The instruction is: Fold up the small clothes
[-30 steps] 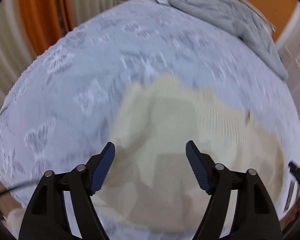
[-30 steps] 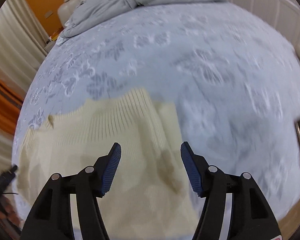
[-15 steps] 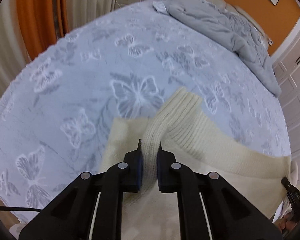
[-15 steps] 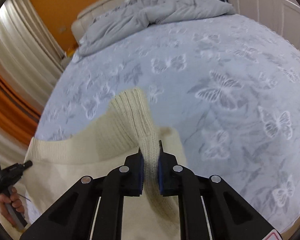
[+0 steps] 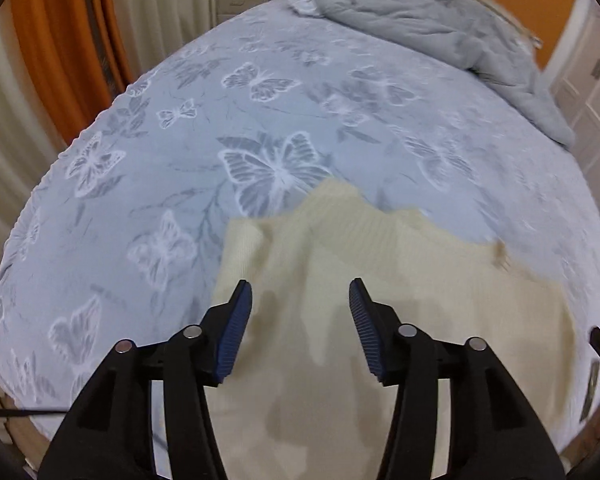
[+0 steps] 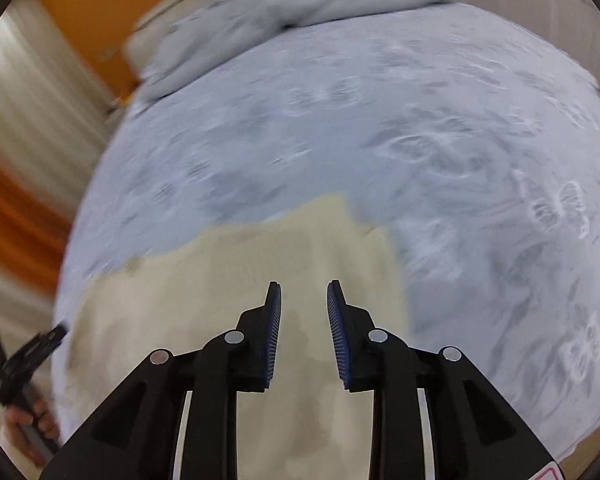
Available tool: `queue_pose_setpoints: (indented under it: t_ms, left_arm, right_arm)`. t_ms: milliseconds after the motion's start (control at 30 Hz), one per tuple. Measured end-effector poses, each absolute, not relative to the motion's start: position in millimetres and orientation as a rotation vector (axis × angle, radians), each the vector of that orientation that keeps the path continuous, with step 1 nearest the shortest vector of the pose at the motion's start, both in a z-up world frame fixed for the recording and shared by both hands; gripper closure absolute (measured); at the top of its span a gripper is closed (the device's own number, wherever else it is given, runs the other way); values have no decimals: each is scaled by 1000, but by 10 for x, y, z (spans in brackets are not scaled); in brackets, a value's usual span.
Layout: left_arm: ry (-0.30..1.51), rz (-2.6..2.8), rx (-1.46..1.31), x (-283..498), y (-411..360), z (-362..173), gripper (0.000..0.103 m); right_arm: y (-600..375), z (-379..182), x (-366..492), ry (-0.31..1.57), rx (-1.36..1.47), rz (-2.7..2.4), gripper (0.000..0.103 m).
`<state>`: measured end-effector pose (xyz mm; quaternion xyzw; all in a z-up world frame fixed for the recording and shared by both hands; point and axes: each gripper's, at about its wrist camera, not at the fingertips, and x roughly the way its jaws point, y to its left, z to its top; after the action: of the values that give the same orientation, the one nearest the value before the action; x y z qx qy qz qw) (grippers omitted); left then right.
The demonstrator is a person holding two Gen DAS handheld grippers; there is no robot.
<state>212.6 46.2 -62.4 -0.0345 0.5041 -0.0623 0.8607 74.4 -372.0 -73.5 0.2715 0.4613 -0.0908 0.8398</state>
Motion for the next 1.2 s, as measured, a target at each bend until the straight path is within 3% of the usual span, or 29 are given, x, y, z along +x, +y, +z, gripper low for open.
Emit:
queue_pose_setpoints:
  t_ms: [100, 267, 333, 400, 467, 533, 600, 667, 933, 1133, 1200]
  left_arm:
    - [1115, -154, -83, 1829, 400, -755, 52]
    - [1191, -95, -40, 1544, 486, -1120, 53]
    - [1175, -96, -34, 1474, 588, -1059, 53]
    - [1171, -96, -59, 1435, 696, -1008, 53]
    - [1141, -83, -139, 1324, 861, -950, 51]
    - [1154, -10, -194, 1282, 1024, -1020, 41]
    - [1199, 62, -222, 1268, 1122, -1110, 41]
    - [1200, 67, -248, 1203, 1230, -1098, 41]
    - [1176, 68, -162, 1113, 1223, -1002, 41]
    - [1166, 47, -156, 1023, 1249, -953, 41]
    - [1171, 46, -160, 990, 1270, -965, 40]
  right_arm:
    - [-3166, -930, 700, 1072, 531, -45, 78]
    - [-3200, -1325, 402, 1153, 515, -145, 103]
    - [-3438, -1249, 183, 1154, 531, -219, 103]
    - [-3566, -1130, 49, 1144, 496, -305, 93]
    - [-3639, -1143, -41, 1160, 486, -320, 95]
    - [-3676, -1332, -67, 1231, 463, -338, 100]
    - [-3709, -1328, -109, 1221, 489, -361, 99]
    - [-3647, -1173, -143, 1175, 517, -367, 88]
    - [-2691, -768, 322, 1130, 369, -104, 88]
    - [-1964, -1305, 793, 1267, 196, -23, 89]
    - [-1883, -1348, 848, 1225, 134, -33, 89]
